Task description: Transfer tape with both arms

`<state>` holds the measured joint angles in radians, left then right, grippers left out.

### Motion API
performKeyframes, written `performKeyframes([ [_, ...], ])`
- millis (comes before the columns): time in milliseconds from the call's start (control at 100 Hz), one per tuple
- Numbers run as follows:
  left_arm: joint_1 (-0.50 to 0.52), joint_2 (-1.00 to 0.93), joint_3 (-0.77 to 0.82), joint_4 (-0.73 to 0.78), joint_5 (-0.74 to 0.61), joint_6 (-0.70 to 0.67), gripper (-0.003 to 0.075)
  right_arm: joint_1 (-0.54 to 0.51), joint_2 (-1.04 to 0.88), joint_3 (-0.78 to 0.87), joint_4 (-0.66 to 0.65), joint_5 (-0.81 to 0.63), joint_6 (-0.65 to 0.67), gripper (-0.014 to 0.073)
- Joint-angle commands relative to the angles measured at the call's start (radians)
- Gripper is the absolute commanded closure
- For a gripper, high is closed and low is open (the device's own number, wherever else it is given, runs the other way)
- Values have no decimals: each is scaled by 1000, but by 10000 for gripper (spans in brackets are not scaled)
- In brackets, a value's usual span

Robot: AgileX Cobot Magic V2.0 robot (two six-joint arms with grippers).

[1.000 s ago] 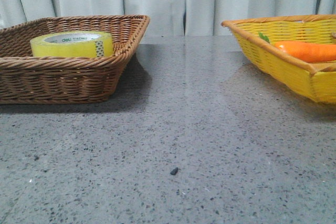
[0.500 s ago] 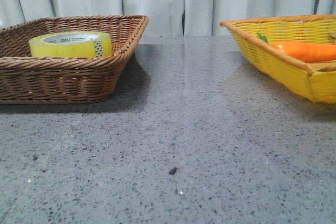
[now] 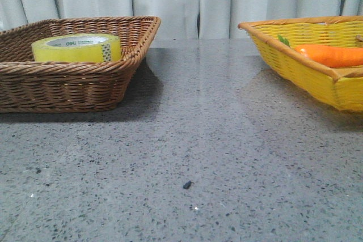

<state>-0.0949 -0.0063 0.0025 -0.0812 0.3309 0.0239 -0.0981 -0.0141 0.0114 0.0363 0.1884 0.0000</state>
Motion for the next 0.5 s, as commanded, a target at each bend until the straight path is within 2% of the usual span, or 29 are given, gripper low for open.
performKeyframes([
  [0,2,-29,10,-12,-51,-12,741,-10,-15,19,5,77,0,668],
  [60,2,-29,10,-12,-51,-12,741,-10,-15,19,1,126,0,668],
  [490,2,-29,10,-12,-51,-12,741,-10,-15,19,-1,124,0,668],
])
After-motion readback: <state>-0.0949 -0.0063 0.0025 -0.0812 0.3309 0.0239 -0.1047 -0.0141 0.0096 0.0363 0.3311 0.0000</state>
